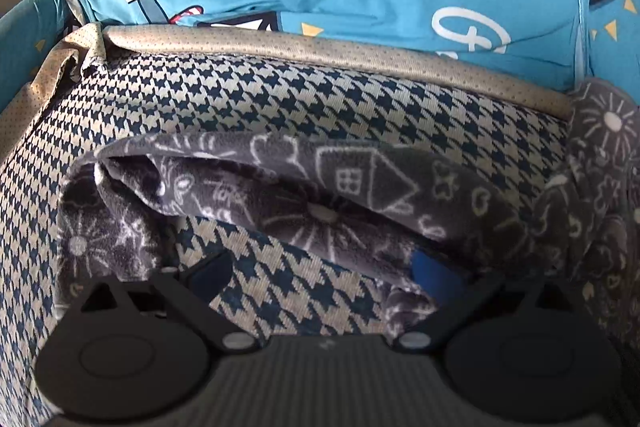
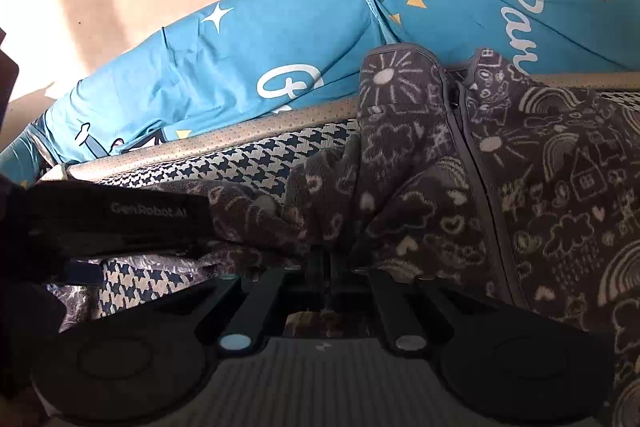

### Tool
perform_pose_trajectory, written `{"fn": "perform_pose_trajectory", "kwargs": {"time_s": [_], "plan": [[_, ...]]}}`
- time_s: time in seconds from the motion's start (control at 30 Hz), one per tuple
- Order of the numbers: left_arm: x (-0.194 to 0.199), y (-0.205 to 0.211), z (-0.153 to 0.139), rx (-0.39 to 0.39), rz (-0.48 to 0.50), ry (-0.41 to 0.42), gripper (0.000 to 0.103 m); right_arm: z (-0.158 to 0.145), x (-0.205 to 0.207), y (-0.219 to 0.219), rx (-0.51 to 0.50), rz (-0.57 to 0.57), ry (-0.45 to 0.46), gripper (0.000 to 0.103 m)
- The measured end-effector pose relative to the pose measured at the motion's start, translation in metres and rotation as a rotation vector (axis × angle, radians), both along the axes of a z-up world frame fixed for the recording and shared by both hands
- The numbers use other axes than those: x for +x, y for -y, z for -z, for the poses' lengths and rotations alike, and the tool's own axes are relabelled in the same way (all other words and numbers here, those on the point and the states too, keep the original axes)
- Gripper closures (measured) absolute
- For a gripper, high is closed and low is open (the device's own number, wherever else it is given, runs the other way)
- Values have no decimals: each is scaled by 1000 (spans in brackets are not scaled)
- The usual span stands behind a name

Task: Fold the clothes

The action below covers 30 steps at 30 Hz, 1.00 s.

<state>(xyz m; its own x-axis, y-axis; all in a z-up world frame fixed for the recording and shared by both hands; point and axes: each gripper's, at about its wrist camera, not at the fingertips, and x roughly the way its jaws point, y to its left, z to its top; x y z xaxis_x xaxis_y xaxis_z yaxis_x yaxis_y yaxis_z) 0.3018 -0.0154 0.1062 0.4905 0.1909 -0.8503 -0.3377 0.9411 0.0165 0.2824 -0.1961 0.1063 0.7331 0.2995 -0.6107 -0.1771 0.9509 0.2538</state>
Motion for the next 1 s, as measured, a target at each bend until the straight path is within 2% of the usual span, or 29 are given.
{"fn": "perform_pose_trajectory", "kwargs": {"time_s": [0.13,0.27,0.33,0.43,0.6,0.7,0.77,0.87,0.93,1.0], "plan": [[0,-6,3,-34,-22,-3,1,-5,3,6,20,0,-33,97],[0,-5,4,-33,-27,-5,1,-15,6,16,51,15,-43,97],[0,-3,4,-24,-25,-5,1,-25,5,21,46,20,-2,97],[0,-2,4,-18,-23,-5,1,-40,5,22,18,-7,105,96],[-1,-7,5,-50,-33,-6,0,-47,21,10,47,-130,217,96],[0,-10,7,-67,-36,-7,0,-37,32,1,36,-197,208,96],[-1,-11,7,-75,-37,-8,0,-26,38,1,32,-194,181,95],[-2,-12,7,-79,-37,-9,0,-16,44,1,17,-198,167,91],[-2,-12,7,-79,-35,-9,0,-15,44,-2,-4,-216,177,84],[-2,-12,6,-76,-34,-10,0,-14,44,-5,-30,-233,189,73]]}}
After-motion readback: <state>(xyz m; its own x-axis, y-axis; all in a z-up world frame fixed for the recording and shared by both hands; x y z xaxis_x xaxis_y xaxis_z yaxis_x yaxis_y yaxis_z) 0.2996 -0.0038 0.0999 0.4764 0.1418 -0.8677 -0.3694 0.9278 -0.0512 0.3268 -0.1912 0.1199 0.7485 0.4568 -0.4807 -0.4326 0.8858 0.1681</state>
